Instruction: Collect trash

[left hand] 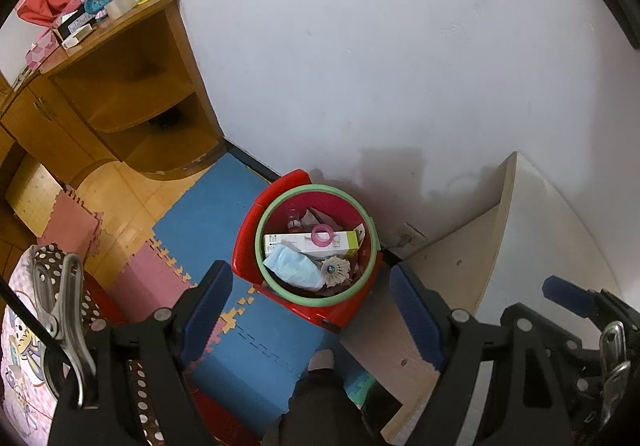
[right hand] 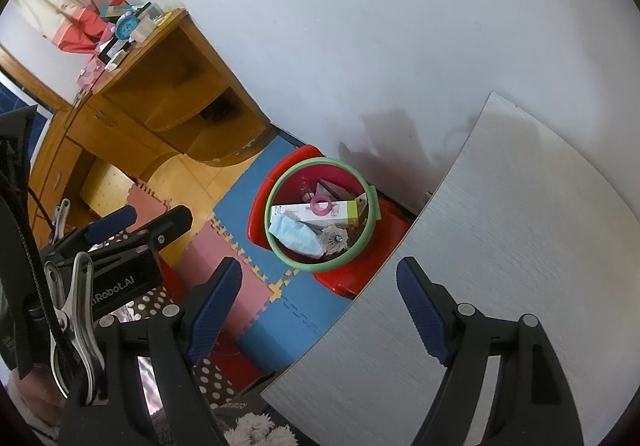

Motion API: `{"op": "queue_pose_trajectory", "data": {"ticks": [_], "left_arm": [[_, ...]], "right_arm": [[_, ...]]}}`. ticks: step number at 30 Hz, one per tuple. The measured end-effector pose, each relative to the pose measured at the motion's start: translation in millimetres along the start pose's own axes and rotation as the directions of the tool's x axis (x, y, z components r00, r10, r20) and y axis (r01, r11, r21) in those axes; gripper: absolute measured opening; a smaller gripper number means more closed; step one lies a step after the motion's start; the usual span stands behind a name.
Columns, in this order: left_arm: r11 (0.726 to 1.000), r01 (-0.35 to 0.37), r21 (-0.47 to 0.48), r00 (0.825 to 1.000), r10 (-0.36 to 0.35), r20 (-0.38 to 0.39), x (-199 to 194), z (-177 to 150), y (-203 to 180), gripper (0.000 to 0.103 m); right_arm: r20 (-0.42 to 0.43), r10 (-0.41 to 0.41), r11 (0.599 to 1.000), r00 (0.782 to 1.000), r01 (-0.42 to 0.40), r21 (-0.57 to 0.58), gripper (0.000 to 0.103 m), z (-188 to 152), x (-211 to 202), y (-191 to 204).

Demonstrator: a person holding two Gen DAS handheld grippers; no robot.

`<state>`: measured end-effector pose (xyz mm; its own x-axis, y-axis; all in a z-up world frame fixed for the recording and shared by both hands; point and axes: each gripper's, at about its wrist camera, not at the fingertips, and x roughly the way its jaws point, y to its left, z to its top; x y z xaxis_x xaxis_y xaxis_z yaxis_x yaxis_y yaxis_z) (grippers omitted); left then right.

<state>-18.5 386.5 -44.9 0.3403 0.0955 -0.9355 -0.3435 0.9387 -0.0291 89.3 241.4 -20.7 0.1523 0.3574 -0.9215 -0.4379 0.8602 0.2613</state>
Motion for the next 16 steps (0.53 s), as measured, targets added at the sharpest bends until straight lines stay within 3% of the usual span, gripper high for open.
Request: {"op": "queue_pose_trajectory", "data": {"ticks": [16], "left_arm": [[1.0, -0.013, 0.009, 1.0, 0.013, 0.006, -1.1, -1.9, 1.2, 0.085]], "right_arm": [[-0.004, 0.002, 1.0, 1.0, -0.002, 0.008, 0.081, -1.6, 1.4, 2.0]]}}
